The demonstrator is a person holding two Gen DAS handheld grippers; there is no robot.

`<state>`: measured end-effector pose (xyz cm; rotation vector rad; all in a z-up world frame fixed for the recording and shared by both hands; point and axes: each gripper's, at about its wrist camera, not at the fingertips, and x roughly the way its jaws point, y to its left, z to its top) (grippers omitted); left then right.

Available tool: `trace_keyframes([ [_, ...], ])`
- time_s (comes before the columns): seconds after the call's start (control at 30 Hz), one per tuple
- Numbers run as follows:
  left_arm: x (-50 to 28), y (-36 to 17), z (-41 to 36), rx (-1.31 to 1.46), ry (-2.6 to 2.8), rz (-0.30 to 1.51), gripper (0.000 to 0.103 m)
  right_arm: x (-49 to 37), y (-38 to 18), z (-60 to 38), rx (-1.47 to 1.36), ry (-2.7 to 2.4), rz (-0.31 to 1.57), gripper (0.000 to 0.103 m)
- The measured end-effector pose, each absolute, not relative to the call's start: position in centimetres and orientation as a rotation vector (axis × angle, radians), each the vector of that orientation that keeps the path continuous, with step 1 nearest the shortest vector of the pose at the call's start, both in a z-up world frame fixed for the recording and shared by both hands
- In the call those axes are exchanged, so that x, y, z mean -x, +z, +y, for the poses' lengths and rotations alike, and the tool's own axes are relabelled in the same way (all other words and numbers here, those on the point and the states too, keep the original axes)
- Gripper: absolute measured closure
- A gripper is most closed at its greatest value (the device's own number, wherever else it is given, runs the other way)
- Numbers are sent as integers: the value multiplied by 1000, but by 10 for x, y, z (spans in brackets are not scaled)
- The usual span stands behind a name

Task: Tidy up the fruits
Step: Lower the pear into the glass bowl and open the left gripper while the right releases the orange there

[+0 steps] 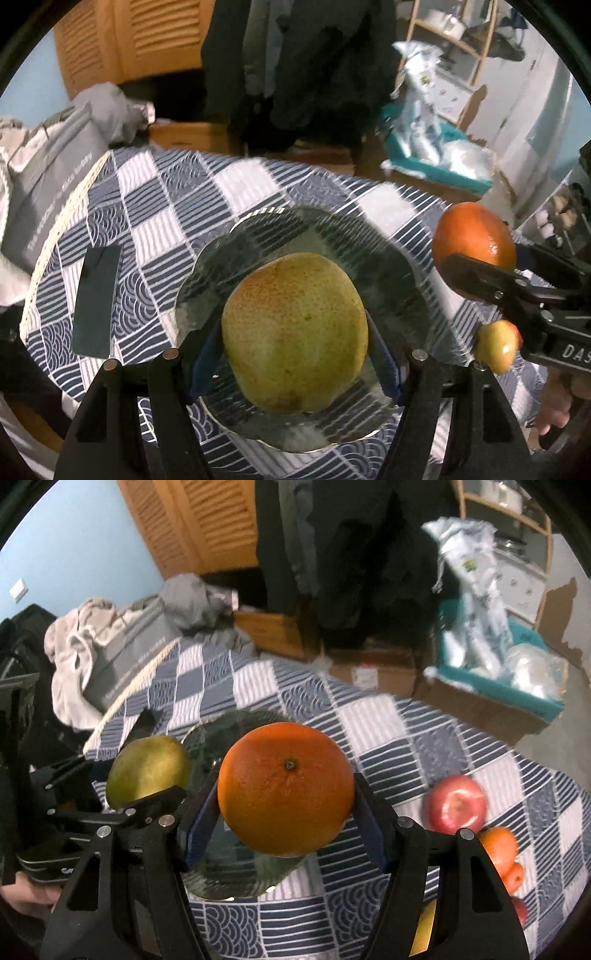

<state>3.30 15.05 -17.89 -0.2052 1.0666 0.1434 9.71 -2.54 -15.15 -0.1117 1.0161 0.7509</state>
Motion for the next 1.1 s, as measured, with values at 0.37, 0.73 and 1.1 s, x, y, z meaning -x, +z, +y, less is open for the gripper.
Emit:
trace_keyframes([
  [0.37,-31,-226,163,231,162,1211,29,-95,-190,3,194,763,1098,35],
  [0.73,-28,-257,162,252,159,1326,29,-90,-208,13,219,774,1155,35],
  [1.1,-29,-268,158,255,157,1386,29,-93,-215,11,188,776,1200,34],
])
